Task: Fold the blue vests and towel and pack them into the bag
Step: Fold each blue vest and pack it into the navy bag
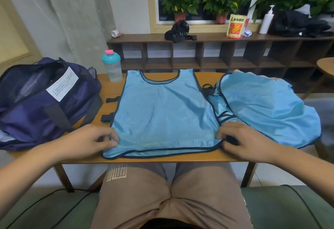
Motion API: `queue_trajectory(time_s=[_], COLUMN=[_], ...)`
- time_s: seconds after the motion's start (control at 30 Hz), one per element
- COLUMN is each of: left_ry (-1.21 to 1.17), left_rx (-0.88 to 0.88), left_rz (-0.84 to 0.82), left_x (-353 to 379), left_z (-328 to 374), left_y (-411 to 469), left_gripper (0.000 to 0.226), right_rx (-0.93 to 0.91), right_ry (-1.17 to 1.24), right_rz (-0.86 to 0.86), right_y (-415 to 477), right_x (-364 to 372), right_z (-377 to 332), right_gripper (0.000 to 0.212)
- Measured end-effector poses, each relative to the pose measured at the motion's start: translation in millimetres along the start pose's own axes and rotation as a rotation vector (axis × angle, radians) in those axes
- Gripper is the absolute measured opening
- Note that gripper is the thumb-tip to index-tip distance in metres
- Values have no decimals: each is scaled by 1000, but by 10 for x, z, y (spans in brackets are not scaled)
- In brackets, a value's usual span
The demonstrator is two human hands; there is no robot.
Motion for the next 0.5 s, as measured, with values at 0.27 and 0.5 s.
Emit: queue_trajectory(time_s=[0.27, 0.5], left_ry=[56, 103], left_rx=[49, -58], left_rz=[240, 144], left_x=[-220, 147], left_z=[177, 109], left_y=[560, 1212], left_gripper=[22, 88], right_rx=[91, 238], right_ry=[-40, -114], right_rz=[102, -122], right_y=[417, 1162], right_x=[-196, 335], right_z=[-47, 65], right_gripper=[23, 75])
Point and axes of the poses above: each hand's wrist, its own y-axis towards the middle knuckle, its own x-axis out of the palm, z = x × y, the point moved 8 cm from there along y, towards the middle knuckle, and after that the axes turned 11 degrees about -z, right-handed, at the moved point
